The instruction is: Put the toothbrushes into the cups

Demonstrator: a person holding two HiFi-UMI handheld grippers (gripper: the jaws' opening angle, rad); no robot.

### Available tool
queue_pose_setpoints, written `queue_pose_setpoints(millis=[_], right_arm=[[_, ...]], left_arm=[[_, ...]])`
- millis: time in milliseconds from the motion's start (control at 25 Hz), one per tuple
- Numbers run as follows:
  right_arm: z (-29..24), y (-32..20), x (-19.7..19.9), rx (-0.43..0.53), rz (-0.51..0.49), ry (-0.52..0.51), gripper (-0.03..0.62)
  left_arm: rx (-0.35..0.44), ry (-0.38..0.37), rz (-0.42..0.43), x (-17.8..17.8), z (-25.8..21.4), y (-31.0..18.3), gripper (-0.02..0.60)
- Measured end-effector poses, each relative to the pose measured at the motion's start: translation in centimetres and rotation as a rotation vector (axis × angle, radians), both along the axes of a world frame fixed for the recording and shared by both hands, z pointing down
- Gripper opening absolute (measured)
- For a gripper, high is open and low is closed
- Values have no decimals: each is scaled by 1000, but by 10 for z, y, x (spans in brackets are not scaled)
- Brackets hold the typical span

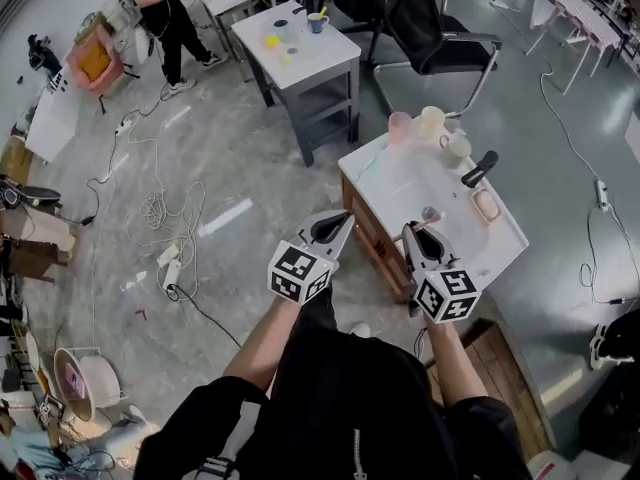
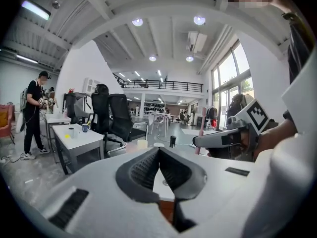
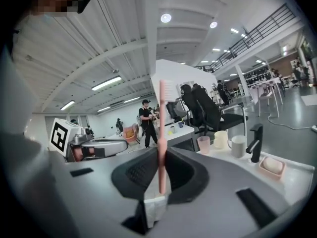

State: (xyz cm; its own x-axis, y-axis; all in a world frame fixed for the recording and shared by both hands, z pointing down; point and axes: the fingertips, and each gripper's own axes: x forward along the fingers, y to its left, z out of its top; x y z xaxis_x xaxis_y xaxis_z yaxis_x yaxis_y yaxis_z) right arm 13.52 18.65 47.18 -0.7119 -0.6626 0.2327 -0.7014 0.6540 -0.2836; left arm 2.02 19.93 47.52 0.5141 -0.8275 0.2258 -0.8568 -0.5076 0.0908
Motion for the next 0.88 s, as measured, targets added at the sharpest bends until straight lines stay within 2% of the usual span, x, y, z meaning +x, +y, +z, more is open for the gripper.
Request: queue_pose_setpoints(millis=[120,280,480,760,880], right_arm=[[6,-31,4,-6,69,6,46],[15,-79,16,-36,198,18,46],[15,-146,20,-52,359,42,46],[2,-224,7,-52,542,57,46],[0,-242,1,-56,601,68,46]], left_arm=[[4,4,72,3,3,-44,0],[7,-14,223,16,2,-115,0],[-10,8,386,23,0,-201,0],[-20,-20,599,23,2,-276,0],[-19,-12,662,22,2,-300,0]])
